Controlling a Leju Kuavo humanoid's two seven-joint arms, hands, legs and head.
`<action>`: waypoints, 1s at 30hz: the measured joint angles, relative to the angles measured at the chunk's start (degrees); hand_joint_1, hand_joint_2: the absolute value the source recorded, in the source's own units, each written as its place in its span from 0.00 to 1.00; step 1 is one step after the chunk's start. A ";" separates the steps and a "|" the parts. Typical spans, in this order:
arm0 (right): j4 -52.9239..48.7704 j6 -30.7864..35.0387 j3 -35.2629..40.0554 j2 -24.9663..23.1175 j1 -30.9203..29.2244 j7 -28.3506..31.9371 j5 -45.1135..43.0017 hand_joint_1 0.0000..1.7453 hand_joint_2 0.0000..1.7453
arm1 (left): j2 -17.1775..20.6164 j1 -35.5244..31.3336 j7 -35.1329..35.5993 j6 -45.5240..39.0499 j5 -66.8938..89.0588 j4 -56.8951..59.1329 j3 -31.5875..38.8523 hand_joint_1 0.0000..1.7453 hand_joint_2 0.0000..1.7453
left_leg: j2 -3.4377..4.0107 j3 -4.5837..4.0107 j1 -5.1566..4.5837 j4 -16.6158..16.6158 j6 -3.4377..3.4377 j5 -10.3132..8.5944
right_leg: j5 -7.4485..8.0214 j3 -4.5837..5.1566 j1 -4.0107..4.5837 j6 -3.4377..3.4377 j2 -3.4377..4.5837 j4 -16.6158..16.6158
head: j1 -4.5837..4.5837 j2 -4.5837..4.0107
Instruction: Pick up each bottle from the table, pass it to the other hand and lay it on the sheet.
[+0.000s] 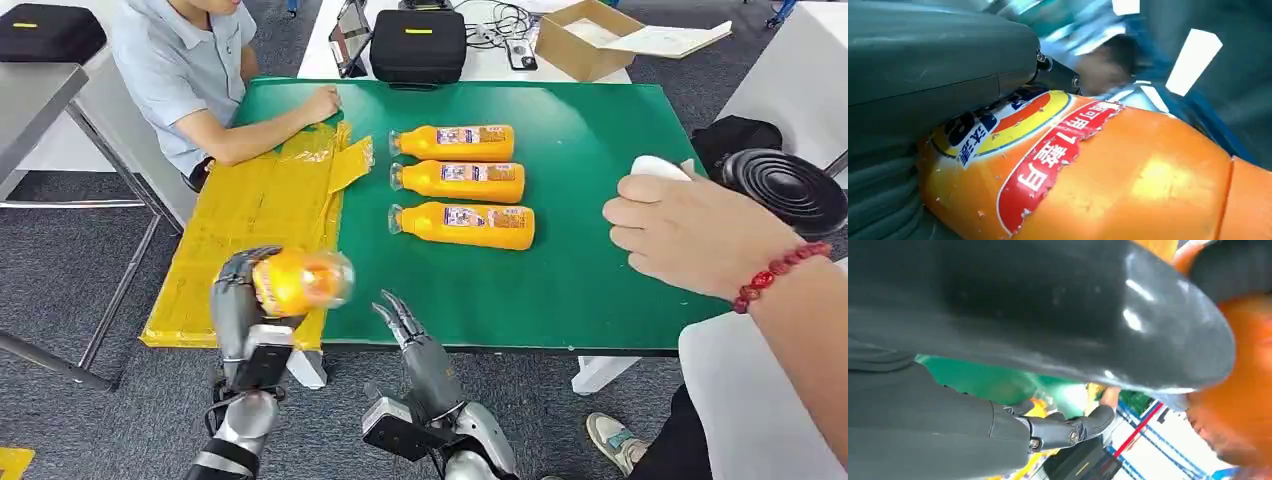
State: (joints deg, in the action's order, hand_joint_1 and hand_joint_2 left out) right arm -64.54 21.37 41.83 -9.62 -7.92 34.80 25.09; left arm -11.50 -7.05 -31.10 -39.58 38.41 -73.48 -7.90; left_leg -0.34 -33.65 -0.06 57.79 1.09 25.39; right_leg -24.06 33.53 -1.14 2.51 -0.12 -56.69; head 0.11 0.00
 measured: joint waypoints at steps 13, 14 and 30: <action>-2.03 -5.68 1.57 -0.17 0.57 0.81 -2.86 0.00 0.00 | 0.09 -14.38 17.97 -0.63 24.51 29.66 5.98 1.00 1.00 | 0.07 -0.04 0.06 0.00 -0.03 -0.04 | 0.11 0.04 0.15 -0.16 0.01 -0.01 | -0.02 0.00; -2.03 -6.10 1.86 -0.17 0.55 0.81 -3.08 0.00 0.00 | 0.22 -15.20 18.38 -0.63 24.47 31.15 6.60 1.00 1.00 | 0.08 -0.04 0.11 0.00 -0.03 -0.04 | 0.11 0.04 0.14 -0.16 0.02 -0.02 | 0.00 0.00; -2.01 -8.59 3.52 0.00 -0.45 1.27 -6.77 0.00 0.00 | 1.84 -26.87 25.11 0.19 22.31 48.07 13.00 1.00 1.00 | 0.06 0.11 0.13 0.00 -0.12 -0.10 | 0.12 -0.12 0.16 -0.18 0.02 -0.02 | -0.02 0.00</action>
State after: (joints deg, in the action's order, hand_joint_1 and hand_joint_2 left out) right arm -66.55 12.79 45.35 -9.62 -8.37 36.07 18.32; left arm -9.66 -33.92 -5.98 -39.39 60.72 -25.40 5.10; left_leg -0.28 -33.54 0.07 57.79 0.97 25.29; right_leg -23.93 33.41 -0.98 2.33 -0.10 -56.71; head 0.09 0.00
